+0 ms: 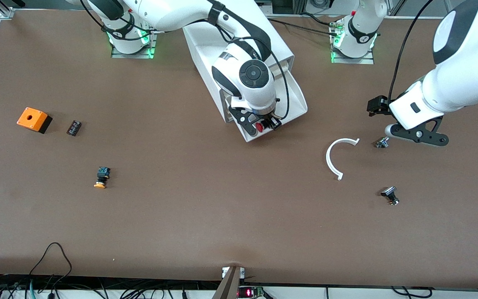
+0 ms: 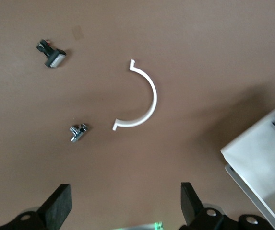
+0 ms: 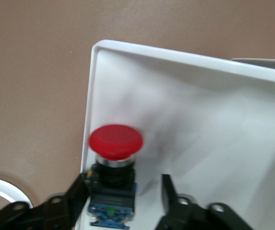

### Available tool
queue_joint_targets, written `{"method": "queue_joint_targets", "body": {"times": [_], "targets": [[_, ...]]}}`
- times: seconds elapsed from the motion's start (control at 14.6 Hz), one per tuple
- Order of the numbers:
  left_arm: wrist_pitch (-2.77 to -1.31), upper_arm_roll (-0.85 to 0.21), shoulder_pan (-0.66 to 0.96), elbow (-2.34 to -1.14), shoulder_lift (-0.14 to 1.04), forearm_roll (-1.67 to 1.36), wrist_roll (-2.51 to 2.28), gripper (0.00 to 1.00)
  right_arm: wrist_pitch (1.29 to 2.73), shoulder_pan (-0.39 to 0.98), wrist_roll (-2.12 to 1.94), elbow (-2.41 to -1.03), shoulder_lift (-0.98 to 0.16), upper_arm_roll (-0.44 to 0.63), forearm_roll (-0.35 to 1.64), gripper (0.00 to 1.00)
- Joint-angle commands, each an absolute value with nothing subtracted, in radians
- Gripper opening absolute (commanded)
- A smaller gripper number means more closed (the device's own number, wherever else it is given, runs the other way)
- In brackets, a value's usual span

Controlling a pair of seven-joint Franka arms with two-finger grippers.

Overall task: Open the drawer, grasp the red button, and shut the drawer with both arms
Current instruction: 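Grasp the red push button with the right gripper and lift it, then carry the red button with the right gripper while the left gripper closes the drawer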

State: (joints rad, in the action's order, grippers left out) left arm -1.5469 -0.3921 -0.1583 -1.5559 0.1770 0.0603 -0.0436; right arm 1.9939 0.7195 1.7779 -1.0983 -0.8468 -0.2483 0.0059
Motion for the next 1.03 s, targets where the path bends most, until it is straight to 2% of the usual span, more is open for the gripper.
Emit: {"method": "queue_joint_targets", "body": {"times": [0.0,0.07,0.14,0.41,0.62,0.96], "targets": [[-1.650,-0.385,-0.175,-1.657,0.101,0.086,-0.052,1.00,1.985,0.723,1.779,-1.103,-0.831,-0.250,-0.011,0.18],[-1.654,-0.384,-0.182,-1.648,0.104,0.087,-0.048,1.00,1.985,0.723,1.773,-1.100,-0.828,-0.250,-0.012,0.07],[-1.652,-0.382,-0.183,-1.640,0.109,0.104,-0.048,1.00,1.982,0.723,1.758,-1.097,-0.824,-0.250,-0.012,0.00],[-1.643,-0.382,-0.196,-1.559,0.159,0.115,-0.051,1.00,1.936,0.713,1.755,-1.057,-0.808,-0.255,-0.006,0.00],[-1.621,-0.383,-0.198,-1.546,0.167,0.103,-0.051,1.00,1.815,0.692,1.715,-0.966,-0.799,-0.252,-0.005,0.00],[-1.601,-0.390,-0.186,-1.565,0.202,-0.019,-0.054,1.00,1.706,0.557,1.279,-0.974,-0.723,-0.249,0.000,0.00]]}}
